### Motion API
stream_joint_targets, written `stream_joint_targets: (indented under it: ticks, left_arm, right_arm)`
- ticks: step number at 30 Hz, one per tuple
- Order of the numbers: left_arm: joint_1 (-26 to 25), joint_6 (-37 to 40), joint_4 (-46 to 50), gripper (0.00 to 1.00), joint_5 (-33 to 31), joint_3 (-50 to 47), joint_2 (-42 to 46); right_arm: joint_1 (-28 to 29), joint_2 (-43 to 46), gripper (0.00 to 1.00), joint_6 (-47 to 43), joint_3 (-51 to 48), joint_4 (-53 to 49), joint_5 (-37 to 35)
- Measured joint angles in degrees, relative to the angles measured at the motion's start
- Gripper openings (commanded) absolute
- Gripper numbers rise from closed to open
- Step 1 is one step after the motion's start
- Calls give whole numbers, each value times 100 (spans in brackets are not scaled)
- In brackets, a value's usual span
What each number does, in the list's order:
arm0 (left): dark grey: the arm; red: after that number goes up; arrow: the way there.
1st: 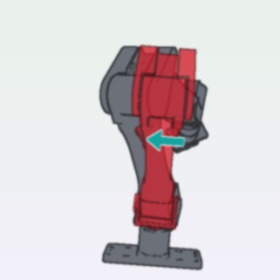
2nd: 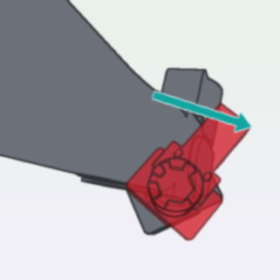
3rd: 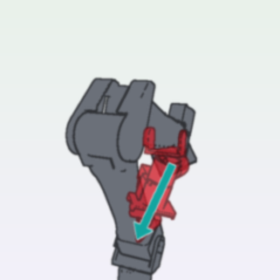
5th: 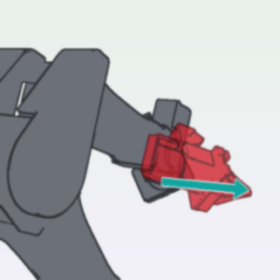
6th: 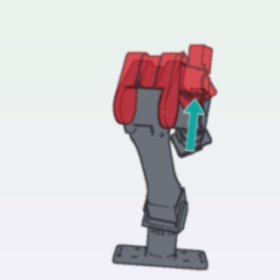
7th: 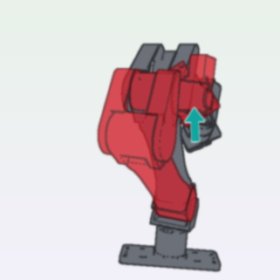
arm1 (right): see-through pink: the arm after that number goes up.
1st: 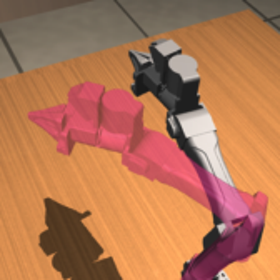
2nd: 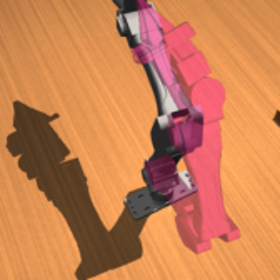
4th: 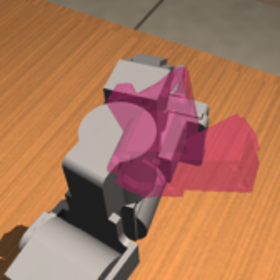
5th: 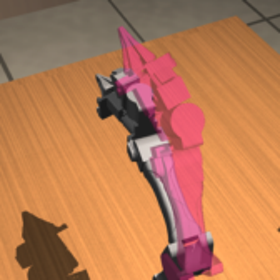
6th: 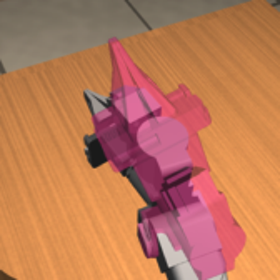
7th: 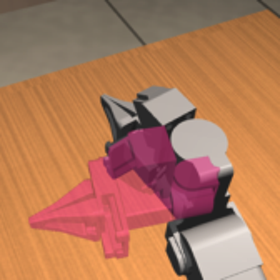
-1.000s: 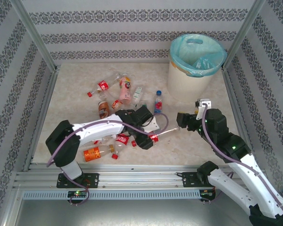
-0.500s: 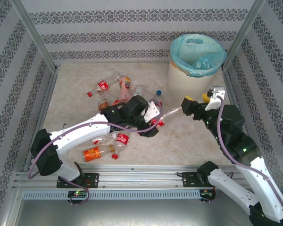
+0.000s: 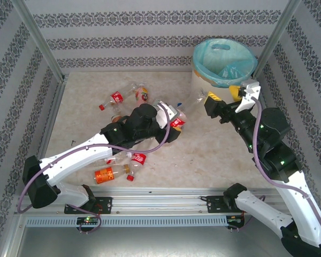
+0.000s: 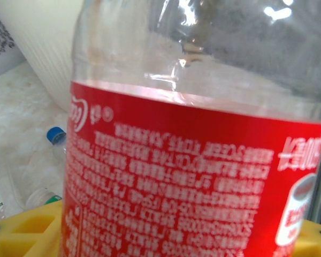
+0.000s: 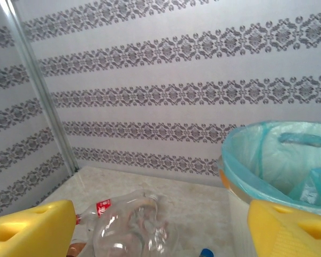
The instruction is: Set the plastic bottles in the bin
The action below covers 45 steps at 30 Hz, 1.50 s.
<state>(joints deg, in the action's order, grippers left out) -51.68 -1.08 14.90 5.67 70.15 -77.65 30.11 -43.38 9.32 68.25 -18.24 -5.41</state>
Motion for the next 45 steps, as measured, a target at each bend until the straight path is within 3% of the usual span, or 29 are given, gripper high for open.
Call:
stream_joint_targets:
  ticks: [6, 15, 24, 32, 39, 45]
  left_arm:
    - [0, -94, -636, 0, -190, -557, 387]
    - [0, -90, -1895, 0, 376, -1263, 767]
    - [2, 81, -2413, 0, 933, -1434, 800]
    - [2, 107, -3215, 0, 907, -1934, 990]
    - [2, 330, -3488, 0, 868, -2006, 1069]
    - [2, 496, -3508, 0, 890, -2006, 1113]
  right_arm:
    - [0, 247, 90, -195, -826, 807, 1003]
    - [0, 83, 95, -293, -1143, 1915, 2538]
    - [2, -31, 95, -289, -1154, 2415, 2905]
    - [4, -343, 98, -22, -1152, 2551, 2951]
    - [170, -691, 89, 352, -997, 2800, 3432]
    - [444, -841, 72, 409, -918, 2787, 3639]
